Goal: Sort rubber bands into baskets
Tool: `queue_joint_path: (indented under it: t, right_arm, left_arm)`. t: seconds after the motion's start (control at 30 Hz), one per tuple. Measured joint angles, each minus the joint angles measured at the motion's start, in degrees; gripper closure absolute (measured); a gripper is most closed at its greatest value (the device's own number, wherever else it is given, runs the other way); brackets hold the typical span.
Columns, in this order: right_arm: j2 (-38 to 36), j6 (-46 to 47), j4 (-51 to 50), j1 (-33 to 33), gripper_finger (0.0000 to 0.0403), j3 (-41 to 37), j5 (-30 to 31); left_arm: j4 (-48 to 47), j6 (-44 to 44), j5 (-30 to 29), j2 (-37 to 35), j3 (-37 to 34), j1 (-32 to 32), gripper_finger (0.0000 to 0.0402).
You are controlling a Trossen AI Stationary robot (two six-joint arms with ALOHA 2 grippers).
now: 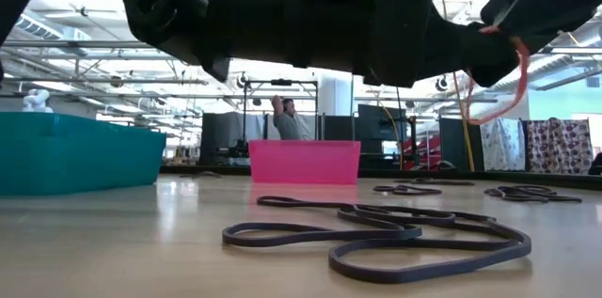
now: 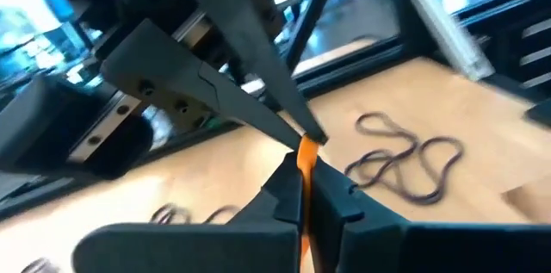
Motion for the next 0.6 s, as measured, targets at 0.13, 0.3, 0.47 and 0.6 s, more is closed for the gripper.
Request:
queue_joint_path:
  t: [0.13, 0.3, 0.47, 0.6]
  right_arm:
    - [-0.1, -1.7, 0.3, -1.4, 0.0354, 0.1, -0.1]
    - [0.0, -6.5, -1.5, -3.1, 0.03, 0.0, -0.1]
    - [0.0, -10.1, -1.6, -3.6, 0.0265, 0.0, -0.2]
    - [0.1, -12.4, -1.6, -3.5, 0.0253, 0.0, -0.3]
  left_arm:
    - [-5.8, -0.4, -6.5, -2.9, 0.0, -1.0, 0.0398]
    - [-23.9, -2.8, -18.3, -10.3, 0.0, -3.4, 0.0398]
    - [-53.3, -19.2, -26.4, -21.9, 0.2, -6.8, 0.0399]
    - [-77.3, -43.1, -20.6, -30.2, 0.2, -9.2, 0.0399]
